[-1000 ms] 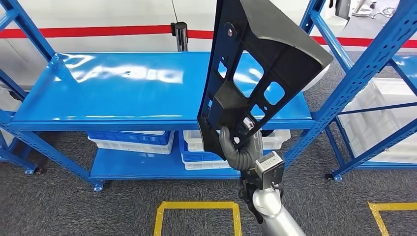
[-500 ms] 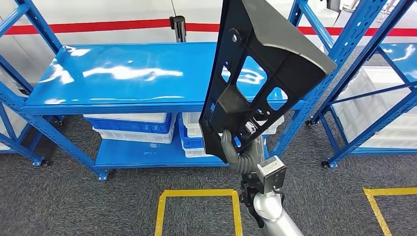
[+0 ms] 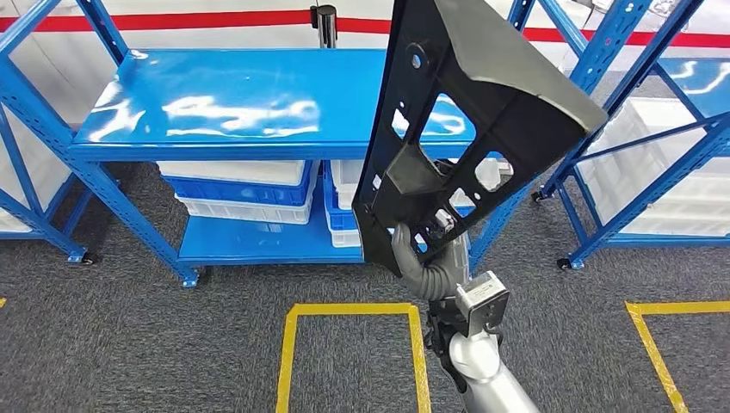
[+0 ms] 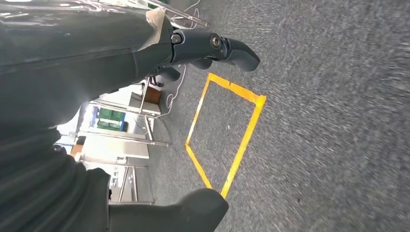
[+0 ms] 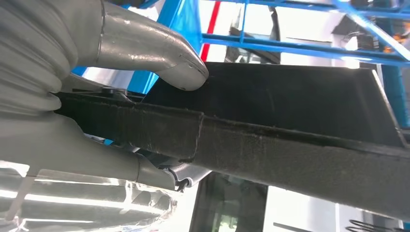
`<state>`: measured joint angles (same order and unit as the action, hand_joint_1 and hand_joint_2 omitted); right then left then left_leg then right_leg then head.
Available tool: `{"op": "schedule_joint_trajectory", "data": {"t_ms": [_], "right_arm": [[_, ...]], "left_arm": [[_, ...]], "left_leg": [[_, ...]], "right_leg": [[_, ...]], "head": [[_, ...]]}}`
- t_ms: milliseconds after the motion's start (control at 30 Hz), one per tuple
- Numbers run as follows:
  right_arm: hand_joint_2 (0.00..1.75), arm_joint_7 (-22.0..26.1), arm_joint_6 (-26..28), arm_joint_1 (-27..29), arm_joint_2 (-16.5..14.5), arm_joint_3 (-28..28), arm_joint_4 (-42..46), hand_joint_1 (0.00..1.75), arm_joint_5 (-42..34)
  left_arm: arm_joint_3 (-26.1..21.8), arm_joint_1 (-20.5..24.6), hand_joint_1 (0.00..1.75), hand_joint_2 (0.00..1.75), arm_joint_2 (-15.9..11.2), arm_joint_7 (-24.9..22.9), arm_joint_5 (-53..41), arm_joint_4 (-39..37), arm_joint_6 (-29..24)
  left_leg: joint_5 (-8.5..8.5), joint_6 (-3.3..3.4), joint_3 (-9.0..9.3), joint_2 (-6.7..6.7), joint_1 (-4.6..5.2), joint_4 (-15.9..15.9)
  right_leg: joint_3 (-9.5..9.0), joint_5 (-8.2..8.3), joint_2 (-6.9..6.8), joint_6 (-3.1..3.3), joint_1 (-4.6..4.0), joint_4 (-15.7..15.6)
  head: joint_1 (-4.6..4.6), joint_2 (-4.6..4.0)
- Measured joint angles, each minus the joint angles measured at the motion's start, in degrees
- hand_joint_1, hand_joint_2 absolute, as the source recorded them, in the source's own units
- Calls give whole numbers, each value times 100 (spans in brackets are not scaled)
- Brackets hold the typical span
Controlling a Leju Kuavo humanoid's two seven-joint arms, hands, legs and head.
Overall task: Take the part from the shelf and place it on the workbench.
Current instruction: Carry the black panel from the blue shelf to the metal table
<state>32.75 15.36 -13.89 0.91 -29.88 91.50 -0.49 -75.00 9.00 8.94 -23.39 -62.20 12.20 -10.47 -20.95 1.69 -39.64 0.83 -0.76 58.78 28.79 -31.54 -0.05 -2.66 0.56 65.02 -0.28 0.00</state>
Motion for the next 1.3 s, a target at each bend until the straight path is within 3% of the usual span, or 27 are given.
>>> {"op": "schedule_joint_trajectory", "data": {"t_ms": [67, 100, 167, 200, 233, 300, 333, 367, 400, 433, 467, 533, 600, 633, 700, 767, 833, 867, 900, 933, 1000, 1033, 1100, 1200, 1233, 1300], "right_arm": [[175, 21, -49, -70, -43, -8, -10, 175, 11], [175, 27, -70, -92, -59, -11, -19, 175, 19], [175, 32, -95, -110, -84, -15, -52, 175, 29], [175, 32, -102, -116, -102, -16, -70, 175, 32], [175, 33, -105, -122, -123, -17, -86, 175, 38], [175, 37, -113, -131, -166, -24, -110, 175, 74], [175, 40, -117, -129, -178, -28, -122, 175, 107], [175, 41, -123, -124, -184, -34, -135, 175, 145], [175, 41, -129, -113, -187, -40, -149, 175, 181], [175, 41, -135, -102, -188, -47, -159, 175, 210], [175, 41, -144, -94, -190, -54, -166, 175, 231], [175, 43, -159, -90, -196, -61, -169, 175, 253], [175, 45, -172, -95, -202, -64, -170, 175, 264], [175, 46, -178, -96, -205, -67, -172, 175, 267], [175, 47, -188, -96, -209, -76, -176, 175, 271], [175, 47, -190, -86, -202, -87, -186, 175, 272], [175, 47, -188, -62, -185, -98, -201, 175, 272], [175, 47, -188, -51, -177, -102, -211, 175, 272], [175, 47, -188, -43, -171, -105, -219, 175, 272], [175, 47, -188, -40, -168, -107, -225, 175, 272], [175, 47, -187, -41, -168, -110, -230, 175, 273], [175, 48, -187, -41, -168, -113, -230, 175, 276], [175, 51, -186, -39, -165, -115, -230, 175, 291], [175, 62, -198, -34, -169, -114, -230, 175, 335], [175, 67, -205, -28, -172, -113, -230, 175, 348], [175, 80, -212, 5, -175, -110, -230, 175, 363]], "left_arm": [[-1, 6, 0, 175, 4, 1, 11, 0, -3], [-2, 4, 0, 175, 4, 1, 14, 0, -5], [-2, -10, 0, 175, -2, 4, 10, 0, -15], [-3, -18, 0, 175, -4, 2, 7, 0, -21], [-4, -27, 0, 175, -5, -5, 3, 0, -27], [-6, -35, 0, 175, -5, -19, -3, 0, -40], [-5, -38, 0, 175, -8, -21, -5, 0, -46], [-5, -39, 0, 175, -11, -19, -8, 0, -51], [-4, -38, 0, 175, -16, -16, -10, 0, -53], [-4, -38, 0, 175, -21, -15, -12, 0, -54], [-4, -35, 0, 175, -25, -16, -14, 0, -55], [-4, -24, 0, 175, -32, -13, -14, 0, -55], [-3, -12, 0, 175, -38, -4, -13, 0, -61], [-2, -12, 0, 175, -40, 1, -13, 0, -69], [-2, -17, 0, 175, -38, 1, -12, 0, -86], [-3, -20, 0, 175, -34, 1, -12, 0, -96], [-3, -22, 0, 175, -36, 1, -12, 0, -100], [-2, -25, 0, 175, -37, 2, -12, 0, -102], [-2, -28, 0, 175, -37, 1, -12, 0, -102], [-3, -31, 0, 175, -36, 1, -12, 0, -103], [-2, -31, 0, 175, -32, 1, -14, 0, -103], [-2, -30, 0, 175, -31, 1, -16, 0, -102], [-2, -34, 0, 175, -29, 1, -21, 0, -105], [-2, -46, 0, 175, -26, 0, -45, 0, -196], [-1, -46, 0, 175, -22, 0, -60, 0, -238], [2, -45, 0, 175, -16, 1, -106, 0, -282]], "left_leg": [[160, -65, -71, 1, 17, -17], [237, -98, -84, 1, 20, -44], [292, -154, -114, -9, -3, -71], [132, -180, -151, -21, -19, 11], [-142, -204, -200, -34, -33, 194], [-786, -259, -320, -61, -47, 866], [-918, -291, -363, -69, -53, 1220], [-899, -319, -369, -73, -63, 1489], [-754, -341, -299, -68, -79, 1580], [-586, -355, -114, -45, -97, 1458], [-490, -360, 160, 21, -111, 1144], [-533, -332, 687, 176, -89, 414], [-682, -246, 856, 209, -47, 61], [-698, -184, 846, 172, -49, 3], [-662, -58, 808, 110, -66, -68], [-583, 36, 740, 51, -76, -89], [-519, 64, 656, -31, -64, -85], [-490, 59, 620, -77, -59, -83], [-463, 47, 593, -126, -56, -81], [-441, 32, 576, -175, -54, -80], [-404, -13, 555, -270, -42, -72], [-389, -40, 545, -309, -30, -68], [-352, -106, 514, -370, -16, -67], [-378, -200, 436, -373, -51, 5], [-496, -221, 359, -316, -58, 168], [-872, -257, 90, -188, -64, 784]], "right_leg": [[-472, -162, 14, 93, -58, -753], [-527, -201, 18, 129, -89, -912], [-431, -121, 8, 215, -50, -935], [-375, -56, -3, 287, -23, -935], [-309, 17, -14, 351, 8, -940], [-157, 159, -38, 429, 7, -932], [-93, 222, -53, 426, 3, -926], [-25, 280, -74, 414, 1, -918], [38, 328, -97, 396, 3, -903], [96, 367, -123, 371, 8, -882], [149, 393, -152, 347, 9, -854], [221, 423, -219, 300, -19, -798], [267, 454, -303, 245, -59, -773], [282, 472, -346, 211, -73, -770], [380, 395, -298, 162, -74, -637], [632, 74, -139, 178, -55, -83], [939, -270, -58, 198, -38, 686], [1008, -340, -49, 181, -31, 899], [952, -309, -42, 146, -26, 866], [789, -204, -25, 107, -19, 614], [311, 67, 114, 58, -3, -235], [151, 154, 183, 66, -2, -551], [43, 212, 247, 118, -24, -794], [44, 292, 138, 243, 12, -803], [50, 316, 97, 294, 37, -817], [71, 340, 17, 365, 30, -823]], "head": [[-2, 0], [-2, 0], [-9, 0], [-16, 0], [-27, 0], [-43, 0], [-46, 0], [-44, 0], [-46, 0], [-46, 0], [-47, 0], [-48, 0], [-49, 0], [-42, 0], [-32, 0], [-17, 0], [-9, 0], [-8, 0], [-6, 0], [-6, 0], [-4, 0], [-6, 0], [-11, 0], [-19, 0], [-34, 0], [-56, 0]]}}
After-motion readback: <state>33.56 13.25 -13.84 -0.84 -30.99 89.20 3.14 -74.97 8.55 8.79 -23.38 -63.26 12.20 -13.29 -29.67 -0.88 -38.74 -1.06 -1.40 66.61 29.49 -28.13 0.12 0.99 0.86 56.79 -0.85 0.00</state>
